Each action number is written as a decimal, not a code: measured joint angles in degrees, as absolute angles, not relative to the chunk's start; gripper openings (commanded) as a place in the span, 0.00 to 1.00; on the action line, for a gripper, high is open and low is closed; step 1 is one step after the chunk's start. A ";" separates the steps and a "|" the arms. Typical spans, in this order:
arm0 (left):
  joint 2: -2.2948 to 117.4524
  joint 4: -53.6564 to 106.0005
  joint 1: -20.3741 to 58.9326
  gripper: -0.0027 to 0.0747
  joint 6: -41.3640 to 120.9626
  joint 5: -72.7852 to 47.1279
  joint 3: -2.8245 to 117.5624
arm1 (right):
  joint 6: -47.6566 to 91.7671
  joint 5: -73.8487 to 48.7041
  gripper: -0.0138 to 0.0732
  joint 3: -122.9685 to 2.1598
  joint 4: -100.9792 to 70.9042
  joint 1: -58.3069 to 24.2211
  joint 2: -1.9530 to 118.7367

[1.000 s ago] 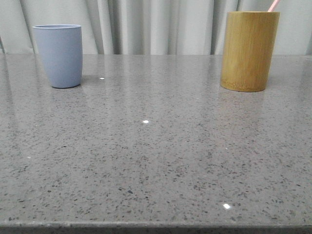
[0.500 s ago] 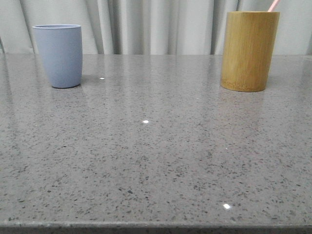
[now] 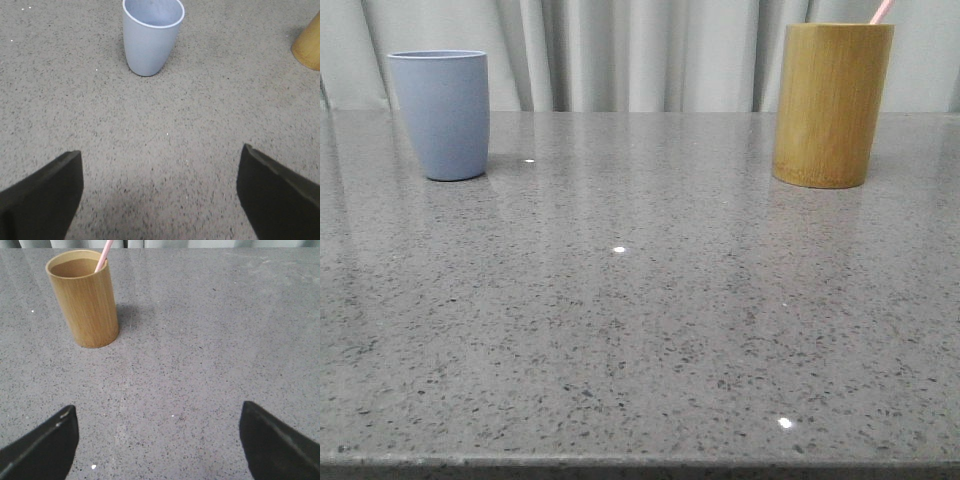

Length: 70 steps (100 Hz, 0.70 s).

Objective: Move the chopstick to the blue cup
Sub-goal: 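Open the left gripper and lower it over the light blue cup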

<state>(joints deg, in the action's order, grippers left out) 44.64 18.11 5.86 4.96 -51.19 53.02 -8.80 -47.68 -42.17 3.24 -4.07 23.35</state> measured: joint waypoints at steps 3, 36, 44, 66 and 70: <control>46.24 18.11 5.86 0.79 5.07 -51.19 54.03 | -8.80 -47.54 0.90 -42.17 3.24 -4.07 23.35; 68.17 18.45 5.86 0.79 8.49 -50.69 69.12 | -8.80 -47.46 0.90 -42.17 3.24 -4.07 23.35; 73.23 18.50 5.86 0.79 8.58 -50.69 73.17 | -8.80 -47.46 0.90 -42.17 3.24 -4.07 23.35; 84.77 18.50 5.86 0.79 8.71 -52.77 83.45 | -8.80 -47.46 0.90 -42.17 3.24 -4.07 23.35; 86.66 18.50 5.86 0.79 8.71 -53.25 85.16 | -8.80 -47.46 0.90 -42.17 3.24 -4.07 23.35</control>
<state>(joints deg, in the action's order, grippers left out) 86.66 18.50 5.86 8.71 -53.25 85.16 -8.80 -47.46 -42.17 3.24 -4.07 23.35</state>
